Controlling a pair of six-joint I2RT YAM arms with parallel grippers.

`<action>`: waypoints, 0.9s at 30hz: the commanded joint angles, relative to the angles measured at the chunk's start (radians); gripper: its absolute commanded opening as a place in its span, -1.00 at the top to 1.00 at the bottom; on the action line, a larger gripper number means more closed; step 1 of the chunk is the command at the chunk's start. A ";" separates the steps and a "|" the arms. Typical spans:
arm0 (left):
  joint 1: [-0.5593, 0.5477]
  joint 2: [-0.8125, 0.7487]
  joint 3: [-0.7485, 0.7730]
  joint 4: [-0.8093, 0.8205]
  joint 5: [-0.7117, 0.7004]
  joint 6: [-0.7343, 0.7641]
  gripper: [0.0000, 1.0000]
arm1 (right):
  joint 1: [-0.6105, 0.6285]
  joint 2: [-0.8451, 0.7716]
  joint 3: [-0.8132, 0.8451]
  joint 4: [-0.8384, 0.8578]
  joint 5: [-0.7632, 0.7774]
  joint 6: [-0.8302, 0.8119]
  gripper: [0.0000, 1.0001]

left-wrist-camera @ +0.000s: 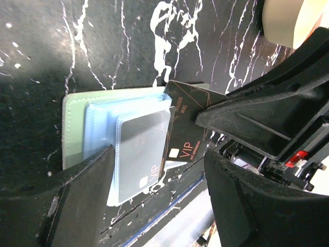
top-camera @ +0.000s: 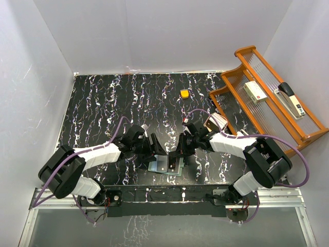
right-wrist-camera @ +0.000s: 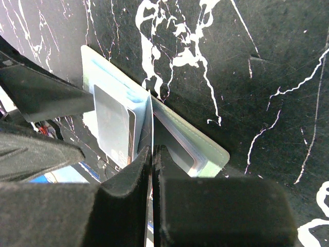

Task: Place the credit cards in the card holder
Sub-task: Turn over the card slot in the card holder.

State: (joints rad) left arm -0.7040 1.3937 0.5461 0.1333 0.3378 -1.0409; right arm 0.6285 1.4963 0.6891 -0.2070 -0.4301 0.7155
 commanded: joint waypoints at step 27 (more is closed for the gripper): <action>-0.102 -0.074 0.033 0.124 0.076 -0.127 -0.09 | 0.008 -0.064 0.076 -0.139 0.109 -0.078 1.00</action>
State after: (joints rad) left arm -0.7910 1.3079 0.5571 0.2314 0.3866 -1.1641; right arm 0.6300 1.4799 0.7082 -0.2619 -0.4057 0.6968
